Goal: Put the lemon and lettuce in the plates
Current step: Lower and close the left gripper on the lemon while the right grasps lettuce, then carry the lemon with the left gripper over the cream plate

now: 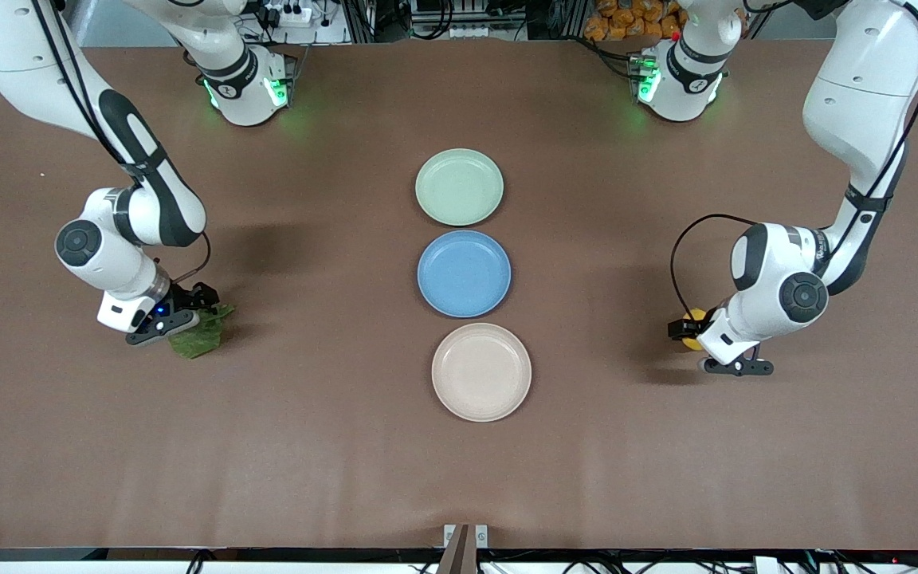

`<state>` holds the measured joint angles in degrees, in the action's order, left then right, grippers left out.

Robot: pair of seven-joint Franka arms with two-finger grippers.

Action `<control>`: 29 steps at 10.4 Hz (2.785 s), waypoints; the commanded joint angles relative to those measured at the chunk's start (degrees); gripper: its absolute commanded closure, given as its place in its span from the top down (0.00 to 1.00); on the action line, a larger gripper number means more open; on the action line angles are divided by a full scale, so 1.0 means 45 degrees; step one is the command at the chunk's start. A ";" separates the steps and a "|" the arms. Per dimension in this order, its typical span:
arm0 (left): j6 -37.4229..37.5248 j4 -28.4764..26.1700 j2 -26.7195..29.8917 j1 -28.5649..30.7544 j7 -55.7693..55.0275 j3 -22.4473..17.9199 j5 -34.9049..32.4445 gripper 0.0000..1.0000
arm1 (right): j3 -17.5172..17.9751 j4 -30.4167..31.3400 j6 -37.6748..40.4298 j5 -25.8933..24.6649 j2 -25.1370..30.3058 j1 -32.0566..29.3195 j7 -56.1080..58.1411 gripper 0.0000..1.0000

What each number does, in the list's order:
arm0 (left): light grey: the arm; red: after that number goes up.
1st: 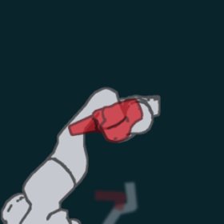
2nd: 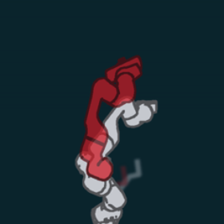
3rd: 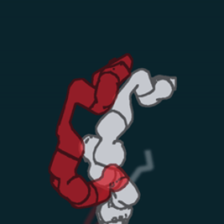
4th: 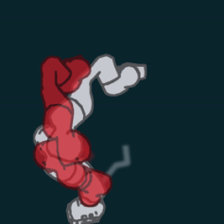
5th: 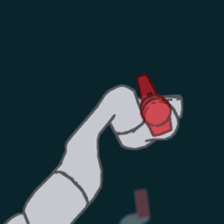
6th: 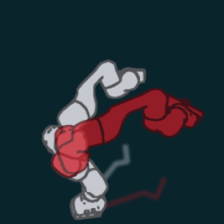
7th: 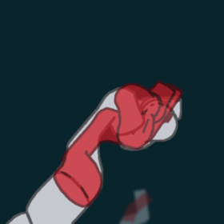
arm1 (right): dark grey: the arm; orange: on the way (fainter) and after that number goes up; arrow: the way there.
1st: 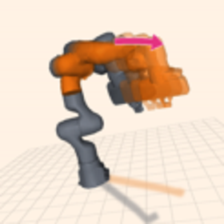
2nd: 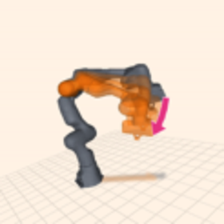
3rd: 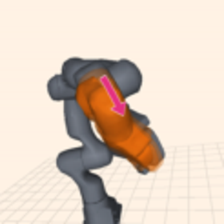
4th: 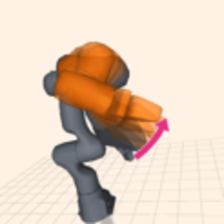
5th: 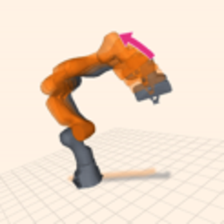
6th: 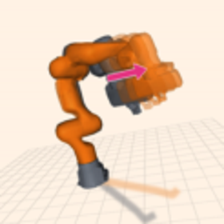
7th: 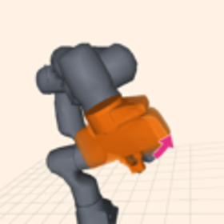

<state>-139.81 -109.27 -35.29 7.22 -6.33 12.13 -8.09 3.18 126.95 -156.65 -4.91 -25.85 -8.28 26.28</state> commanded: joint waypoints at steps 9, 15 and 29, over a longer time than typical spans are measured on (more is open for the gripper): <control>0.0304 0.0629 0.0418 -0.0334 0.0058 0.0349 -0.0332 0.33 | 0.0093 -0.0514 -0.0150 -0.0159 -0.0330 -0.0017 0.0000 1.00; 0.1068 0.1898 0.0790 -0.0609 -0.0098 0.1657 -0.0312 0.36 | 0.0113 -0.0593 -0.0170 -0.0120 -0.0838 -0.0055 -0.0020 1.00; 0.0369 0.5394 -0.1120 -0.3281 -0.0604 0.2852 0.0176 0.36 | 0.0152 0.0285 0.0568 -0.0042 0.1461 -0.0114 -0.0369 0.00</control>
<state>-136.96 -89.31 -36.65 -5.01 -7.48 25.59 -8.00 3.37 125.13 -156.14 -4.87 -24.31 -8.17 26.02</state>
